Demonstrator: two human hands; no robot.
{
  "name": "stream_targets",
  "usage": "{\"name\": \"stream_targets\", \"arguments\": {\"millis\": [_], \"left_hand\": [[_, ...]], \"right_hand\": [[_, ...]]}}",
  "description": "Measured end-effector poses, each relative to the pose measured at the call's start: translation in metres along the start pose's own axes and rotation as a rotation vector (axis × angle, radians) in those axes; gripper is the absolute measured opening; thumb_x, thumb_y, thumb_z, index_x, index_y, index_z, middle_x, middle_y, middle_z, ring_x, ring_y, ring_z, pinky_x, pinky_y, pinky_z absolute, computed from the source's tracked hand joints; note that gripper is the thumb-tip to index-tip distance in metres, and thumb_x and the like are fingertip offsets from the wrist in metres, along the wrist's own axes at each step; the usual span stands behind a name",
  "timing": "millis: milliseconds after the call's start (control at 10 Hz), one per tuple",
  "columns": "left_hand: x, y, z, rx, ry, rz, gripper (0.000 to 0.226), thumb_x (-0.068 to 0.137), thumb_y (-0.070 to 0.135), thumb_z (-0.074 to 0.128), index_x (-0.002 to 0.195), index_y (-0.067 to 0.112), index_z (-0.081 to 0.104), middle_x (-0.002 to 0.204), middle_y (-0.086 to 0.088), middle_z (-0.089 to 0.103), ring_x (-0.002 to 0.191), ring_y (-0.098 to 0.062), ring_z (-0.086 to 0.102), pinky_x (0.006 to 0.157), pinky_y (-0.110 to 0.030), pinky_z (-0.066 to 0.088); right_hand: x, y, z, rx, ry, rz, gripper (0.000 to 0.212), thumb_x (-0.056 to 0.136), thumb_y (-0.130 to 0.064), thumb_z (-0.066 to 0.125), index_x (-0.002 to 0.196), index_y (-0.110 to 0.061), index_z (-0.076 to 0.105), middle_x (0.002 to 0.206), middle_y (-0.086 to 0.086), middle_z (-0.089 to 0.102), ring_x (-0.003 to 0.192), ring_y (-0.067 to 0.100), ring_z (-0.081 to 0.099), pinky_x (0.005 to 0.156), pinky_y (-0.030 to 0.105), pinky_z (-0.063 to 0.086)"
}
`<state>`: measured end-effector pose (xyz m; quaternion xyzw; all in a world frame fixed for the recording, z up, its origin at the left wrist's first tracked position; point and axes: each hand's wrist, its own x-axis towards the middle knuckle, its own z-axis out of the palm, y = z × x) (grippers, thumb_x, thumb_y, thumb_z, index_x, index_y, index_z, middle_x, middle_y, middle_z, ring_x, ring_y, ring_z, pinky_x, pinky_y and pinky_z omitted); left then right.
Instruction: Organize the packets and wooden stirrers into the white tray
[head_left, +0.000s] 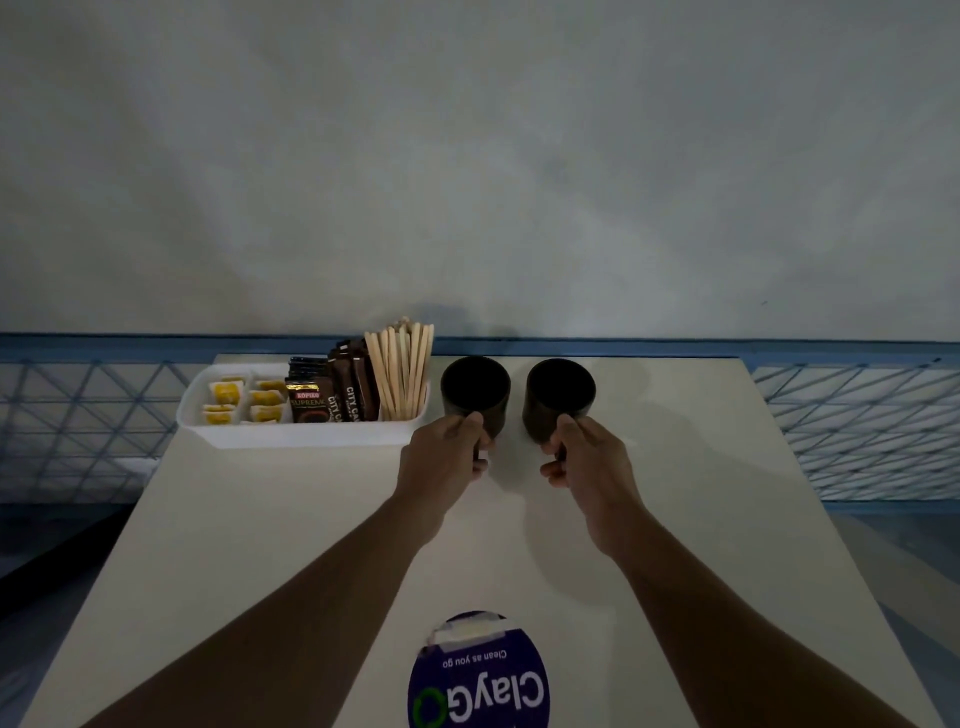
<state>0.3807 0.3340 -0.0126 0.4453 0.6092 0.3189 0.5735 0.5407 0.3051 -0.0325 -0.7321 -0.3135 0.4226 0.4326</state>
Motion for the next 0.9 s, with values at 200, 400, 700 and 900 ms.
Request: {"name": "stream_targets", "arguments": {"millis": [200,400,700,900], "left_hand": [[0.003,-0.001,0.002,0.020,0.010,-0.005,0.028,0.099,0.031,0.052,0.081,0.015,0.066,0.089,-0.003,0.071,0.094,-0.030,0.070,0.091,-0.048,0.056],[0.000,0.001,0.000,0.030,0.009,0.004,0.027,0.100,0.032,0.051,0.085,0.014,0.066,0.094,-0.008,0.069,0.094,-0.028,0.069,0.091,-0.049,0.056],[-0.029,0.006,-0.021,0.120,0.083,0.094,0.017,0.097,0.042,0.053,0.094,0.026,0.059,0.093,0.005,0.065,0.087,-0.021,0.071,0.090,-0.047,0.056],[-0.068,0.025,-0.042,0.197,0.073,0.181,0.038,0.095,0.045,0.054,0.119,0.016,0.057,0.104,0.002,0.064,0.093,-0.020,0.069,0.091,-0.046,0.056]], "right_hand": [[0.003,0.001,0.004,0.008,0.005,-0.002,0.030,0.100,-0.034,0.048,0.086,-0.015,0.066,0.081,0.002,0.069,0.073,0.025,0.070,0.081,0.050,0.059],[0.002,0.000,0.004,-0.035,0.022,0.000,0.029,0.100,-0.038,0.048,0.092,-0.016,0.065,0.085,0.003,0.070,0.075,0.022,0.071,0.078,0.046,0.060],[-0.019,-0.005,-0.020,-0.180,0.071,-0.083,0.028,0.090,-0.052,0.058,0.103,-0.027,0.062,0.093,-0.006,0.068,0.084,0.017,0.071,0.079,0.044,0.061],[-0.059,-0.029,-0.032,-0.172,0.110,-0.146,0.047,0.083,-0.063,0.061,0.109,-0.024,0.061,0.104,0.000,0.069,0.094,0.022,0.068,0.084,0.048,0.059]]}}
